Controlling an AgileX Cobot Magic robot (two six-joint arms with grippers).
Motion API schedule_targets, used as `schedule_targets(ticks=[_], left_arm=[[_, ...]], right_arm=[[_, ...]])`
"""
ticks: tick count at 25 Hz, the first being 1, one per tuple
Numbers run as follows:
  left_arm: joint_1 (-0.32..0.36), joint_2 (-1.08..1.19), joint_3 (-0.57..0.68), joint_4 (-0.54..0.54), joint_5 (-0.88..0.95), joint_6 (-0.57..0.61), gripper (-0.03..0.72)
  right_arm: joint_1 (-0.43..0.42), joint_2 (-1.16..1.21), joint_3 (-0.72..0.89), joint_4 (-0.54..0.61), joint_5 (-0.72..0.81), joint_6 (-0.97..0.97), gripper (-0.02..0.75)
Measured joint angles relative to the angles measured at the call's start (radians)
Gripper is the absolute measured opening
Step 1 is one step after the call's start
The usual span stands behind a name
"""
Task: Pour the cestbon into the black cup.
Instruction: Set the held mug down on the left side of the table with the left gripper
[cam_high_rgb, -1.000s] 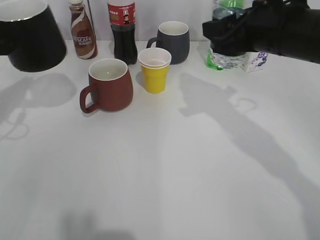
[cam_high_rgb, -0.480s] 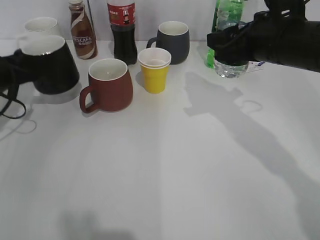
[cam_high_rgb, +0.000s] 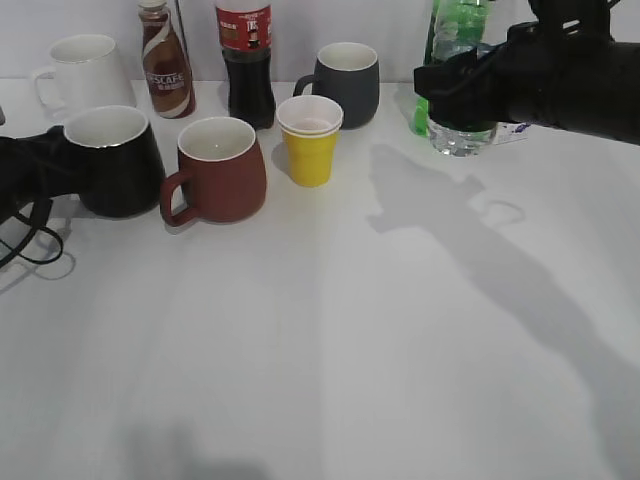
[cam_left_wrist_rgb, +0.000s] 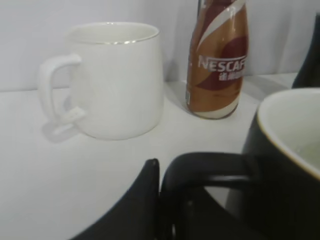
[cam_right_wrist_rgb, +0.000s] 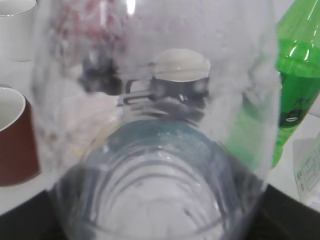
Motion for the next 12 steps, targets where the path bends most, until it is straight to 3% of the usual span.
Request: schedule_targets(ticks=[8,12], left_arm=[[0.000,0.000,0.048,0.007,-0.071,-0.012,0.204],[0.000,-0.003,0.077,0.000,-0.098,-0.012,0.237]], right_arm=[[0.000,0.000,0.000,0.003,0.000,0.000,0.443],[0.000,0.000,0.000,0.003,0.000,0.001,0.443]])
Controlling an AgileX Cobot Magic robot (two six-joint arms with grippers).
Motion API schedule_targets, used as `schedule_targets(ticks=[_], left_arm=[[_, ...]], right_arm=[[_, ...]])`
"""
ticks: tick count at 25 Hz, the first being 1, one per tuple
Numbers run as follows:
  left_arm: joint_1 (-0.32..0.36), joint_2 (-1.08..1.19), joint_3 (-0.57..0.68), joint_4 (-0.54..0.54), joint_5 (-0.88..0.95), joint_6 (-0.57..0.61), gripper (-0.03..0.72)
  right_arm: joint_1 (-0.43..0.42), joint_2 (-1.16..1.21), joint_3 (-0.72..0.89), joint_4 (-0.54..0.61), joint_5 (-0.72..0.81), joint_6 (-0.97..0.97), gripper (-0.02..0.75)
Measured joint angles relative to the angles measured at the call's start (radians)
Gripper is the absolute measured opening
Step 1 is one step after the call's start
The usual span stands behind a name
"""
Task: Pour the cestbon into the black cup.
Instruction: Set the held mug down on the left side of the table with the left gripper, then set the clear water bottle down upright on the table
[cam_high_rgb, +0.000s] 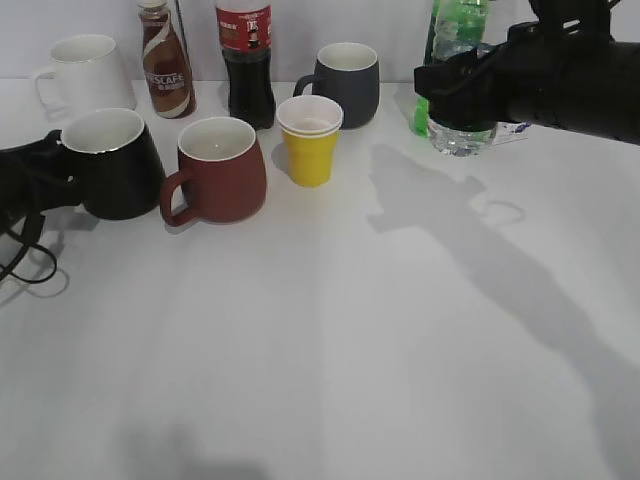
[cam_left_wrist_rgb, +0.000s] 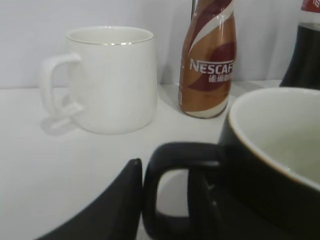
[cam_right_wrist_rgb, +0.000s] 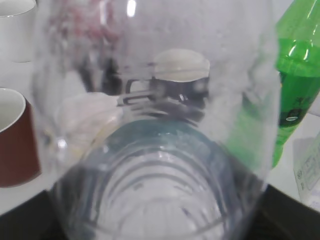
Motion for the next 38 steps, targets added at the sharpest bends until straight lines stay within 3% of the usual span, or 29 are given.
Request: schedule_targets(ticks=[5,8,15,26,38], left_arm=[[0.000,-0.009,0.048,-0.024,0.000,0.000,0.241],[0.000,-0.046,0.079,-0.053,0.001,0.000,0.241],[0.002,-0.187,0.203,-0.099,-0.001,0.000,0.241],[0.002,-0.334,0.317,-0.098,-0.004,0.000,0.241],[0.002,-0.340,0.320,-0.063,-0.005,0.000,0.241]], right_arm=[[0.000,0.000,0.000,0.011,0.000,0.007,0.443],[-0.007,0.001,0.000,0.073,0.001,0.008,0.443],[-0.080,0.105,0.000,0.109,-0.027,0.009,0.443],[-0.096,0.338,0.025,0.113,-0.315,-0.112,0.443],[-0.096,0.347,0.117,0.120,-0.515,-0.205,0.604]])
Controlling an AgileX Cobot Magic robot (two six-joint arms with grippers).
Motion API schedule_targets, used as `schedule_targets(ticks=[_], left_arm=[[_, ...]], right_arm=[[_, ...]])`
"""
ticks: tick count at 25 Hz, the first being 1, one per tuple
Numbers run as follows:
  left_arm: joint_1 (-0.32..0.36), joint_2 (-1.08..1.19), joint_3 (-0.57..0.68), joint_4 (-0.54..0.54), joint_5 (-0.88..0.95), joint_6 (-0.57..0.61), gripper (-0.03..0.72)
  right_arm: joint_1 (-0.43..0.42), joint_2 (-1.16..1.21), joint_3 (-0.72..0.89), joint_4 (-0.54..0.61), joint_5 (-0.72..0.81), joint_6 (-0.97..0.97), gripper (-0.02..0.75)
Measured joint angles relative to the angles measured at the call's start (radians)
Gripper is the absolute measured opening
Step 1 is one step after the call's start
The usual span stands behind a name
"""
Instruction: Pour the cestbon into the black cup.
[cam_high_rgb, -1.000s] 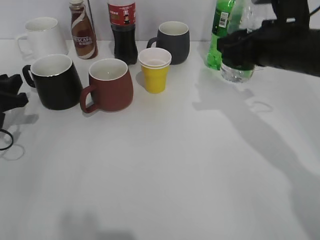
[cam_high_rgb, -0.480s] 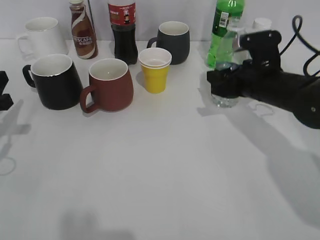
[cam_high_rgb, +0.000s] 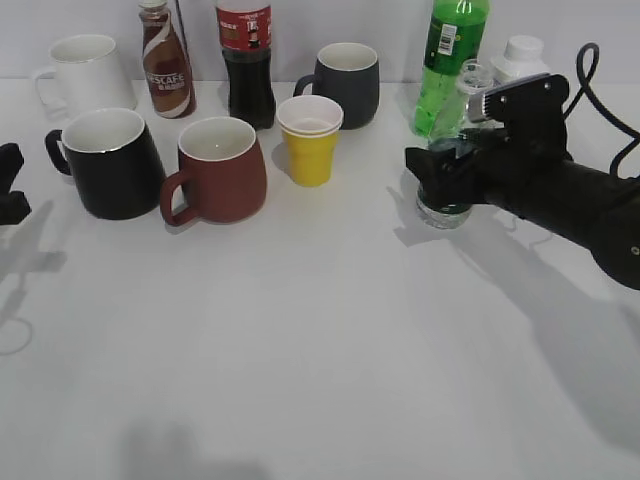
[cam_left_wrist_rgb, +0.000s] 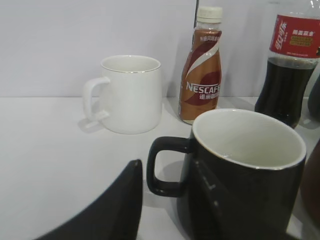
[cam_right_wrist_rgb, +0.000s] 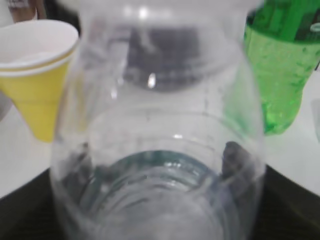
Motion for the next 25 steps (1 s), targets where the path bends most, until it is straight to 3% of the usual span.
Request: schedule_targets(ticks=[8,11,15,18,21,25], left_arm=[[0.000,-0.099,0.003,0.034,0.009,0.000,0.241],[0.000,-0.231,0.003,0.046,0.131,0.000,0.241],[-0.011,-0.507,-0.025,0.052,0.513,-0.006,0.241],[-0.047,-0.738,-0.124,0.048,0.950,-0.021,0.242],[-0.086,-0.960,-0.221,0.032,1.272,-0.026,0.255],[-0.122,-1.160,-0.266,-0.012,1.496,-0.027,0.369]], right_arm=[[0.000,-0.138,0.001,0.041,-0.011,-0.006,0.643],[0.000,-0.281,0.001,0.036,0.041,-0.007,0.643],[0.000,-0.512,-0.002,-0.015,0.317,-0.007,0.643],[0.001,-0.672,-0.003,-0.033,0.490,-0.006,0.643],[0.016,-0.822,-0.003,-0.034,0.689,-0.002,0.643],[0.089,-1.045,-0.004,0.010,1.059,0.001,0.643]])
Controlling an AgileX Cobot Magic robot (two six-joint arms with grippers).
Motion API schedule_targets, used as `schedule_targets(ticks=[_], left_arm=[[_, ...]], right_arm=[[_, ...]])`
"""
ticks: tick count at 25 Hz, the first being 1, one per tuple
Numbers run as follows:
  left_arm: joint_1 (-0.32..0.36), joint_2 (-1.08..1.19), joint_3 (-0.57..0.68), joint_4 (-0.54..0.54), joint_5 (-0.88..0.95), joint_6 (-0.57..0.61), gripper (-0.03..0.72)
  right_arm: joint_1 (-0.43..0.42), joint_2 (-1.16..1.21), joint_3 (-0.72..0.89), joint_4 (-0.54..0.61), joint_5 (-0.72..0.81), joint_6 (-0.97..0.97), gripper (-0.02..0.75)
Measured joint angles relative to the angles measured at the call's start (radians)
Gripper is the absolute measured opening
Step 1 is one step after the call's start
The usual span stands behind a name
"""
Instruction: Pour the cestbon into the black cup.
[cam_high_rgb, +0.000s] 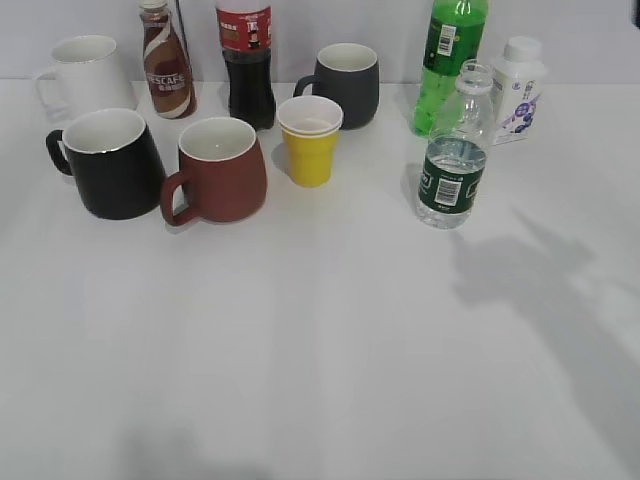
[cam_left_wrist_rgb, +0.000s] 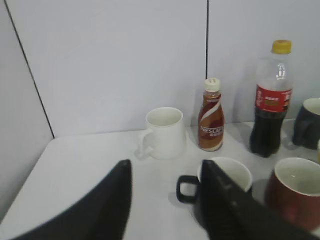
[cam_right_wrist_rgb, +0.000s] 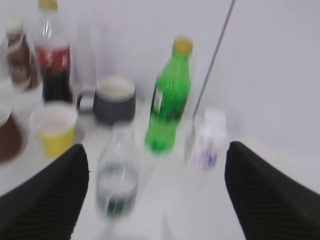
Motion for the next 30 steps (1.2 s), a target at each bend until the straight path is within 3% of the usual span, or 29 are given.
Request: schedule_targets(ticks=[4,6,9,13,19,22,30], left_arm=[[-0.005,-0.163,0.000,-0.072,0.260,0.000,0.599],[-0.005,-0.238,0.000,-0.089,0.428,0.017,0.657],[-0.005,-0.316,0.000,-0.132,0.634,0.091,0.666],[-0.010,-0.373,0.000,-0.189,0.763,0.117,0.613],[-0.010,-0.393,0.010,-0.189,0.820,0.121,0.590],[-0.010,-0.399,0.052,-0.202,0.795,0.126,0.590],[-0.010,-0.425,0.056,-0.213,0.783,0.144,0.587]], right_arm=[[0.080,-0.199,-0.001,0.111,0.364,-0.064,0.643],[0.091,-0.279,-0.001,0.200,0.525,-0.111,0.643],[0.092,-0.391,0.004,0.276,0.735,-0.146,0.643],[0.092,-0.504,0.052,0.295,0.911,-0.153,0.643],[0.092,-0.650,0.187,0.296,0.953,-0.158,0.641],[0.092,-0.687,0.215,0.299,0.880,-0.161,0.640],[0.092,-0.693,0.227,0.300,0.858,-0.166,0.617]])
